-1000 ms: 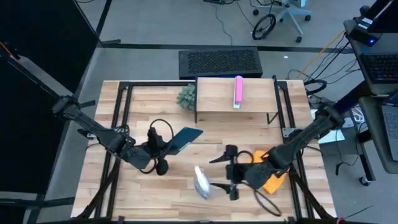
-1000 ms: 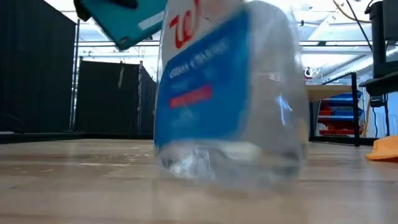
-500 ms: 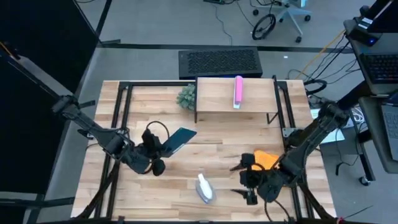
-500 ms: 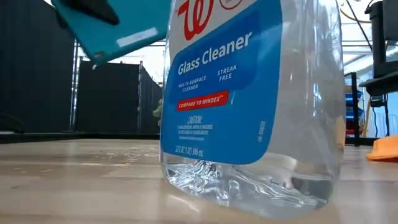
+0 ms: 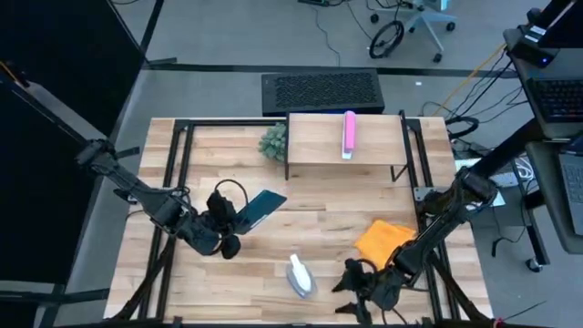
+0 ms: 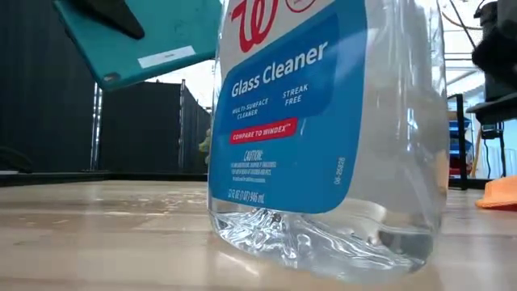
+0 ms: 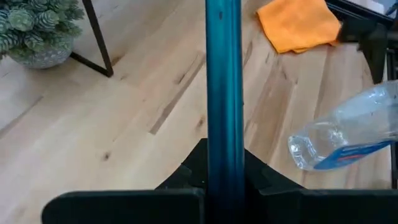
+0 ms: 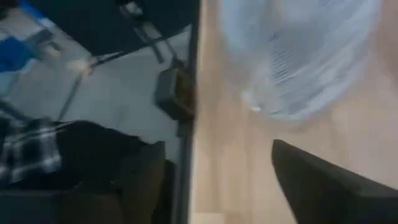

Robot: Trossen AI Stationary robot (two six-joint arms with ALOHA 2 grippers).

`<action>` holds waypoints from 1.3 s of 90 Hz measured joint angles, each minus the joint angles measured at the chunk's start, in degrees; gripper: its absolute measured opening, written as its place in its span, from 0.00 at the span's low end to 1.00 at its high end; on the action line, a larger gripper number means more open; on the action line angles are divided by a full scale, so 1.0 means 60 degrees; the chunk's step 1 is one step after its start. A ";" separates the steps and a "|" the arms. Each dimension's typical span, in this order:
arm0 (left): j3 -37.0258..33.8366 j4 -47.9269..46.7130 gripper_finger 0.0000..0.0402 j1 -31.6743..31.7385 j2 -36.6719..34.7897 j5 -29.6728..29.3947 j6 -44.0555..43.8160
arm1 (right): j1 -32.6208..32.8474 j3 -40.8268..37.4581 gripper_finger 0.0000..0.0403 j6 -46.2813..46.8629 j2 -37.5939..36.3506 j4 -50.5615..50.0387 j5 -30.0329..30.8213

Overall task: Apply microfiber cloth
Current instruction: Spray the tablet with the bottle cleaner, then wipe the tablet with the microfiber cloth

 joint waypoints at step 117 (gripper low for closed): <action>-0.0007 -0.3724 0.02 -0.1995 -0.0120 0.3399 -0.5789 | -0.2958 0.0007 0.00 -0.4611 -0.2365 -0.4996 -0.0317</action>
